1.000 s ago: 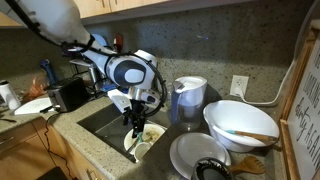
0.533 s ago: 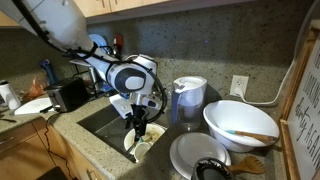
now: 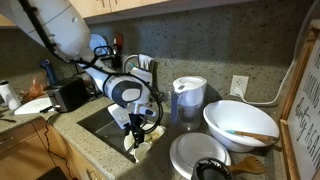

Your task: Take the mug out of the sink, put it on the counter then use the towel to dry it inside

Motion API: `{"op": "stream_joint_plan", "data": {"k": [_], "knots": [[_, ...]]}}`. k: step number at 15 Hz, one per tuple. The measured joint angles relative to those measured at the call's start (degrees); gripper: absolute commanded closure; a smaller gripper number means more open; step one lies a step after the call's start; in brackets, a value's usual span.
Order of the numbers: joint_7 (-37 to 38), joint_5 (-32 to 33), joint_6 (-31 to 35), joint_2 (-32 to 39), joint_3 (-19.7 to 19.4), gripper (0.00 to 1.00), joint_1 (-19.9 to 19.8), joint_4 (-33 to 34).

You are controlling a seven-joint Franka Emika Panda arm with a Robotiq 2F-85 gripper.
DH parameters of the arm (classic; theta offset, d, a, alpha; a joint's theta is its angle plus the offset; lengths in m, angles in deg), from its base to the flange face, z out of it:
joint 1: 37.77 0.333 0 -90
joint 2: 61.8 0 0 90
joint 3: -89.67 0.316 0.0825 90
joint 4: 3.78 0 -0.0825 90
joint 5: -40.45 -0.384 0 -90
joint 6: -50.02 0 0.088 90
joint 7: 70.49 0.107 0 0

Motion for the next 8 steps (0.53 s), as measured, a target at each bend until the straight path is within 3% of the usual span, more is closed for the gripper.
{"op": "stream_joint_plan", "data": {"k": [8], "knots": [[2.56, 2.95, 7.36, 2.3, -0.89, 0.0, 0.3, -3.65]]}}
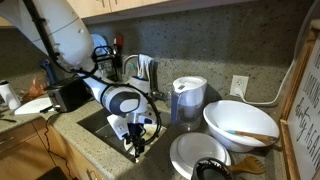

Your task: Take the mug out of the sink, put it on the counter then use the towel to dry it inside

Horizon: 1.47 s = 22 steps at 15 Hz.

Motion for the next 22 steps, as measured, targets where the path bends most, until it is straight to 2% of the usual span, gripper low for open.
{"op": "stream_joint_plan", "data": {"k": [13, 20, 21, 22], "knots": [[4.22, 3.13, 5.06, 2.97, -0.66, 0.0, 0.51, 1.73], [4.27, 3.12, 7.55, 9.91, -0.53, 0.0, 2.5, 7.2], [4.41, 3.13, 7.56, 10.58, -0.53, 0.25, 2.73, 8.22], [4.42, 3.13, 7.56, 11.12, -0.55, 0.26, 2.89, 9.06]]}}
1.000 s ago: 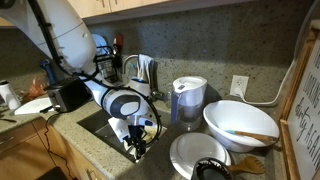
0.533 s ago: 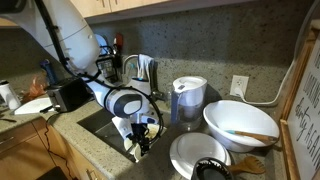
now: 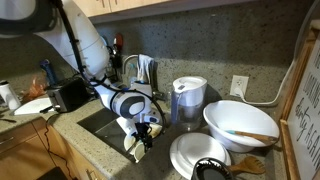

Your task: Take the mug out of the sink, put it on the counter then use the towel to dry it inside

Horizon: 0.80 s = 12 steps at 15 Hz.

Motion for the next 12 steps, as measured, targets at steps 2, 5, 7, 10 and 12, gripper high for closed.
{"op": "stream_joint_plan", "data": {"k": [2, 5, 7, 10, 12], "knots": [[0.0, 0.0, 0.0, 0.8, -0.02, 0.42, 0.29, 1.34], [0.0, 0.0, 0.0, 1.97, -0.03, 0.65, 0.45, 2.24], [0.0, 0.0, 0.0, 2.49, -0.04, 0.8, 0.55, 2.39], [0.16, -0.03, 0.0, 2.87, -0.02, 0.99, 0.93, 2.4], [1.17, -0.02, 0.0, 3.03, -0.02, 1.0, 1.64, 2.4]]}}
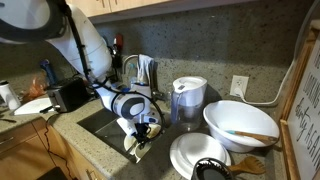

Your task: Take the mug out of the sink, put it on the counter then use the towel to dry it inside

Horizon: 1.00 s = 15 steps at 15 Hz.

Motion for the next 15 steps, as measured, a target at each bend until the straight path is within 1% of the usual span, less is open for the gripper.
{"op": "stream_joint_plan", "data": {"k": [1, 5, 8, 12, 15], "knots": [[0.16, 0.02, 0.03, 0.01, -0.05, 0.97, 0.32, 0.03], [0.25, -0.12, 0.01, -0.05, -0.05, 0.97, 0.38, 0.1], [-0.41, -1.18, -0.8, -1.22, 0.12, 0.97, -0.41, 0.19], [-1.55, -4.05, -4.89, -4.64, 1.28, 0.97, -1.75, 0.14], [-2.99, -5.31, -8.97, -10.39, 1.38, 0.97, -3.03, 0.17]]}}
